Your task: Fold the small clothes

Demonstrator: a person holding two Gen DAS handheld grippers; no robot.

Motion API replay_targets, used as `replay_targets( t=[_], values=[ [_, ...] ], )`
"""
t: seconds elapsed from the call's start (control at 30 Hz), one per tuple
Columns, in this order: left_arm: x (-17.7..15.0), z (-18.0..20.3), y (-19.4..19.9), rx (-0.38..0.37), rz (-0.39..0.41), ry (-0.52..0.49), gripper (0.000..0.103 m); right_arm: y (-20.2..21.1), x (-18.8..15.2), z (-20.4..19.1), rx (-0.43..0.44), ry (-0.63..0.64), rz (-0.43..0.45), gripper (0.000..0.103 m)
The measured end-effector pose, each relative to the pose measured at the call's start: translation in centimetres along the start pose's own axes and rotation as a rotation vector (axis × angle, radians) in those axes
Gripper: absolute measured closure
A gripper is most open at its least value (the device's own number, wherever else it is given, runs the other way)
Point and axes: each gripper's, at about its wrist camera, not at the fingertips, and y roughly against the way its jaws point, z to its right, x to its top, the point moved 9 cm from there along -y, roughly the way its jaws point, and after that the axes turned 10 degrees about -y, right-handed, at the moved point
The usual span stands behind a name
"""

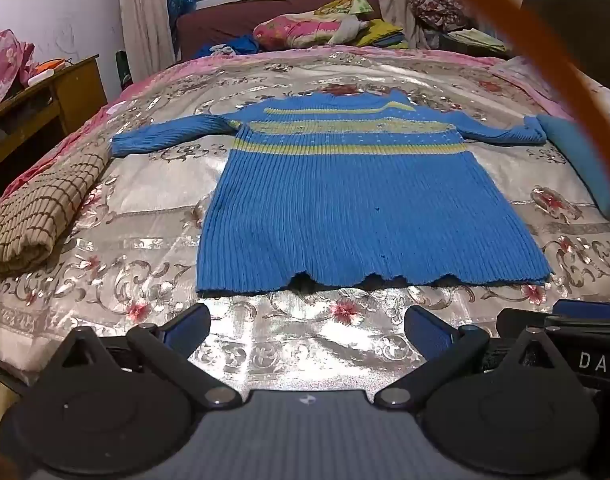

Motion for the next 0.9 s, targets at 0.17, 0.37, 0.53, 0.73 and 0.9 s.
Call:
replay_targets(
  t=[0.17, 0.37, 0.53, 0.73, 0.9],
  values=[
    [-0.07, 0.06, 0.02, -0.003, -0.001, 0.003, 0.000, -0.01, -0.02, 0.04, -0.001, 0.000, -0.002, 0.044],
    [-0.52, 0.01, -0.08, -0.007, -0.009, 0.009, 0.000, -0.01, -0.04, 0.07, -0.001, -0.001, -0.003, 0.044],
    [-0.56, -0.04, -0.08, -0.011, -0.011, 0.013, 0.000, -0.02, -0.05, 0.11, 0.000, -0.002, -0.004, 0.044],
    [-0.54, 0.02, -0.23, -0.010, -0.015, 0.016, 0.000, 0.00, -0.06, 0.14, 0.000, -0.002, -0.004, 0.044],
    [-0.65, 0.11, -0.21, -0.013, -0.018, 0.024, 0.000, -0.02, -0.06, 0.18, 0.001, -0.003, -0.005, 0.044]
  ],
)
